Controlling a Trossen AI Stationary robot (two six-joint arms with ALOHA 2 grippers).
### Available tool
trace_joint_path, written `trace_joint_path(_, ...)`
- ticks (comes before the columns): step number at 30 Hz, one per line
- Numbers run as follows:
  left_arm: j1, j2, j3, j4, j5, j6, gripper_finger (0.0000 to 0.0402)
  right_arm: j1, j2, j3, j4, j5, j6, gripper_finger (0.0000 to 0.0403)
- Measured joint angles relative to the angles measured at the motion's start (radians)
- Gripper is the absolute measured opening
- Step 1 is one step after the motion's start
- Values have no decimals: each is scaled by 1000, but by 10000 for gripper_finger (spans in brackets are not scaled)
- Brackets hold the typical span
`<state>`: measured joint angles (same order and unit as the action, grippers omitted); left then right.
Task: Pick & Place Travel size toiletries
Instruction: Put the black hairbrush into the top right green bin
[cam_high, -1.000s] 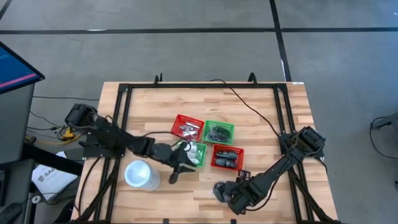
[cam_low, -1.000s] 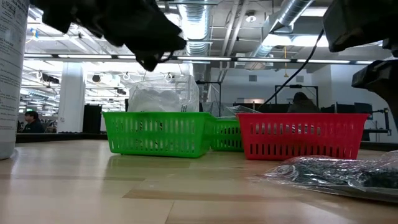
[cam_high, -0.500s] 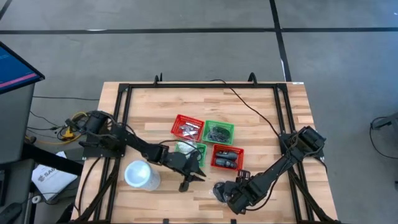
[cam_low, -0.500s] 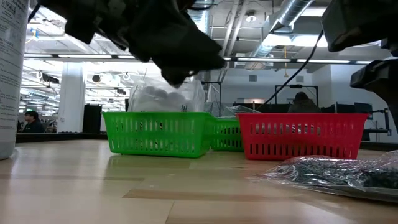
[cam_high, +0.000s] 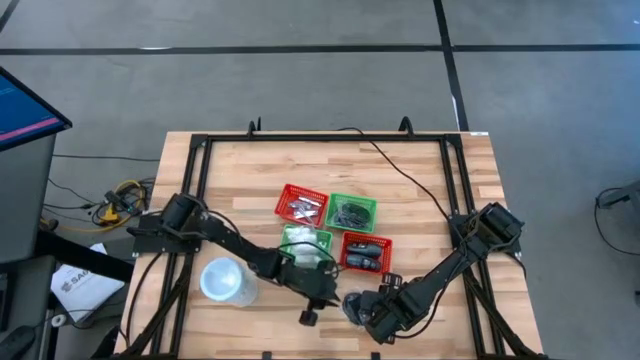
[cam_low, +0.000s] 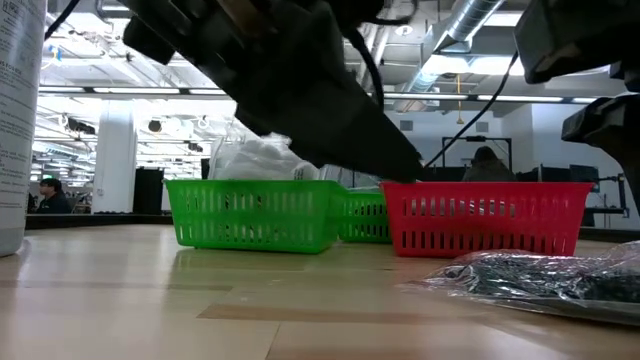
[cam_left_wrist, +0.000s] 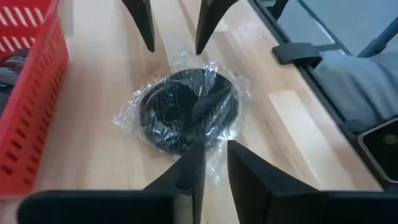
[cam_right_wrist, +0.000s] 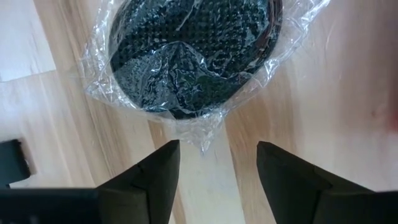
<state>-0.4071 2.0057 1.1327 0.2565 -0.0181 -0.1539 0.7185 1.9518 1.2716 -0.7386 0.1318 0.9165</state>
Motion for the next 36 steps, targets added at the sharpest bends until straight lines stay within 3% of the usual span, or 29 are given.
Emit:
trace_joint_path(10, -8, 118, 118, -61, 5, 44, 38, 0, 0, 0, 18, 0, 0, 200)
trace_joint_path(28, -2, 168, 141, -66, 16, 42, 37, -12, 0, 0, 67, 50, -11, 189)
trace_joint_path(32, -2, 168, 141, -66, 16, 42, 37, -15, 0, 0, 66, 51, -12, 155)
trace_joint_path(36, -2, 168, 141, -66, 16, 42, 37, -15, 0, 0, 66, 50, -35, 69)
